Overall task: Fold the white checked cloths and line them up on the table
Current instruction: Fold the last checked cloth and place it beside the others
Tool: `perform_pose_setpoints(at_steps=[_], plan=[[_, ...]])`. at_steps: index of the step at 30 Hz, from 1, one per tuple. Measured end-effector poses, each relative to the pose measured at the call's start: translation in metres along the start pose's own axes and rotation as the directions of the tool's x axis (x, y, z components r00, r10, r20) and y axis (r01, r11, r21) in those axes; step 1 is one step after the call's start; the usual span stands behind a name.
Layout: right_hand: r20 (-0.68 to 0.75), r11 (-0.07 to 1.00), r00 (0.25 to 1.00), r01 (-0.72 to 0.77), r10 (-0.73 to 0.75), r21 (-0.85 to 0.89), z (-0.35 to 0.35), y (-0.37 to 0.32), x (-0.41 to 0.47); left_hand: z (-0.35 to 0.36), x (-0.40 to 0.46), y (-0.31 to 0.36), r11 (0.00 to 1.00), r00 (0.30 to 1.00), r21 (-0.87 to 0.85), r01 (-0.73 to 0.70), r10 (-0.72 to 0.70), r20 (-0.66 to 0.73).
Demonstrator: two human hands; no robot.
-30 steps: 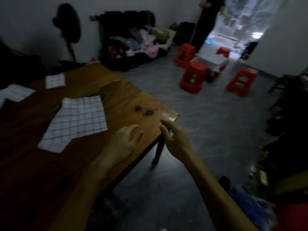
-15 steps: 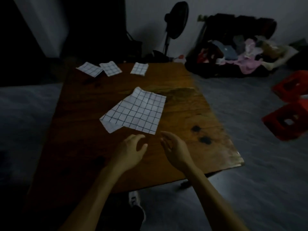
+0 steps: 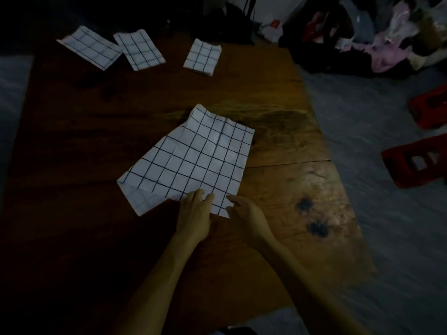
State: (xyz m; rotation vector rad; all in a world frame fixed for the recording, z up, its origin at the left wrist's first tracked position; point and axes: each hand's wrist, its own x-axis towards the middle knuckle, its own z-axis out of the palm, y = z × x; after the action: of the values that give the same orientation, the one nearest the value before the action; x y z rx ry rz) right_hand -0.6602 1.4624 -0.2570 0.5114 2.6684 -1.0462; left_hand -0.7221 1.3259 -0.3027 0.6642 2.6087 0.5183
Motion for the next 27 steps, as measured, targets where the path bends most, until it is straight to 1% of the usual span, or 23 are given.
perform_pose_setpoints(at_steps=[2,4,7,9,10,12,13,15,16,17,19,22,23,24,26,27], plan=[[0.017,1.0,1.0,-0.015,0.015,0.004,-0.001,0.004,0.015,0.01,0.014,-0.003,0.998,1.0,0.055,-0.013,0.012,0.02],[0.041,0.999,0.999,-0.033,0.033,0.006,-0.003,0.009,0.026,0.017,0.024,-0.006,0.998,0.999,0.068,-0.018,0.015,0.031],[0.064,0.999,0.997,-0.052,0.052,0.002,-0.009,0.017,0.037,0.022,0.033,-0.009,0.999,0.998,0.026,-0.032,0.033,-0.044],[0.041,1.0,0.999,-0.013,0.013,0.014,-0.016,0.022,0.041,0.02,0.04,-0.008,0.999,0.995,0.013,-0.047,0.048,-0.088],[0.028,0.999,0.999,0.015,-0.016,0.046,-0.019,0.023,0.04,0.017,0.042,-0.007,0.999,0.994,-0.014,-0.039,0.038,-0.098],[0.003,0.983,0.999,0.05,-0.052,0.178,-0.023,0.022,0.039,0.005,0.045,0.001,0.993,0.992,-0.116,0.008,-0.022,-0.124],[-0.01,0.962,1.0,0.012,-0.009,0.273,-0.023,0.02,0.041,-0.003,0.046,0.007,0.985,0.987,-0.172,0.032,-0.058,-0.147],[-0.005,0.879,0.988,-0.136,0.155,0.457,-0.027,0.014,0.05,-0.019,0.045,0.023,0.965,0.972,-0.253,0.063,-0.117,-0.203],[0.033,0.829,0.972,-0.215,0.231,0.516,-0.031,0.01,0.057,-0.026,0.044,0.033,0.959,0.965,-0.274,0.069,-0.134,-0.224],[0.071,0.784,0.961,-0.259,0.266,0.564,-0.037,0.004,0.063,-0.031,0.041,0.043,0.956,0.96,-0.286,0.071,-0.143,-0.24],[0.115,0.72,0.951,-0.293,0.287,0.629,-0.054,-0.008,0.073,-0.04,0.036,0.064,0.954,0.947,-0.291,0.075,-0.159,-0.279],[0.188,0.64,0.916,-0.385,0.355,0.665,-0.082,-0.018,0.079,-0.049,0.026,0.099,0.956,0.952,-0.282,0.078,-0.156,-0.264],[0.184,0.645,0.914,-0.387,0.361,0.659,-0.091,-0.017,0.078,-0.052,0.023,0.11,0.961,0.96,-0.268,0.074,-0.142,-0.243],[0.158,0.678,0.928,-0.356,0.337,0.644,-0.099,-0.015,0.079,-0.058,0.019,0.119,0.963,0.965,-0.259,0.074,-0.134,-0.223],[0.075,0.797,0.975,-0.215,0.21,0.565,-0.122,-0.013,0.078,-0.078,0.014,0.133,0.956,0.96,-0.281,0.081,-0.15,-0.236],[0.05,0.86,0.993,-0.117,0.106,0.497,-0.137,-0.014,0.076,-0.092,0.012,0.137,0.95,0.953,-0.302,0.082,-0.163,-0.257]])
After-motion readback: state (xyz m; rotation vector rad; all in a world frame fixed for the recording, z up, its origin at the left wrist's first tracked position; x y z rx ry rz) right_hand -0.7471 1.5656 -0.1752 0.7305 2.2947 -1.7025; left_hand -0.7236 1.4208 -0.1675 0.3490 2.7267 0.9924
